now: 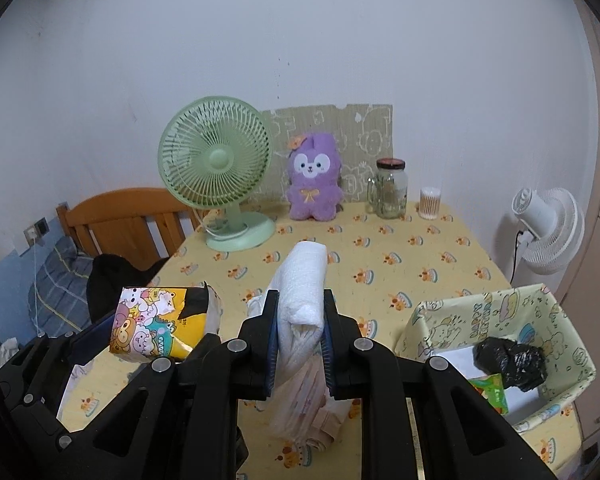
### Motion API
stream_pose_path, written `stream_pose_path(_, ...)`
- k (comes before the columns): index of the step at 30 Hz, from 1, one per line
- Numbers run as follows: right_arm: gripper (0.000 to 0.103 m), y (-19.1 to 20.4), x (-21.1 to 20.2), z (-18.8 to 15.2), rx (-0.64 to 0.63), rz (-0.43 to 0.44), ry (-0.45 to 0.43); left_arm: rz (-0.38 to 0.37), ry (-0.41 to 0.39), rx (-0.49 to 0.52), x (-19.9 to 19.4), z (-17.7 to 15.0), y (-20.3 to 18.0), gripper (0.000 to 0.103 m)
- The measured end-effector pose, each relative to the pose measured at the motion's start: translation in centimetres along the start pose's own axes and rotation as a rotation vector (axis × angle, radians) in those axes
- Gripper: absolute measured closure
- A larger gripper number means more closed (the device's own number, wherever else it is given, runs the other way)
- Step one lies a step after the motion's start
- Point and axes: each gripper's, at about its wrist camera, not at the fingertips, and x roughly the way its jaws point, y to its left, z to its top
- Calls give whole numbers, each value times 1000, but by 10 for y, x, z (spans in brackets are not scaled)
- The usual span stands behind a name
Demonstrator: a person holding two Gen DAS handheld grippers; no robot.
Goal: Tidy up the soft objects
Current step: 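Lift the cartoon pouch and white cloth off the table with both tools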
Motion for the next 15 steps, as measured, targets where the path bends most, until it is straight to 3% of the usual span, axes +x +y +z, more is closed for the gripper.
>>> stream_pose_path(15,82,-24,-29,6,0,-4,-39,-8,-40,9,-22,5,-28,27)
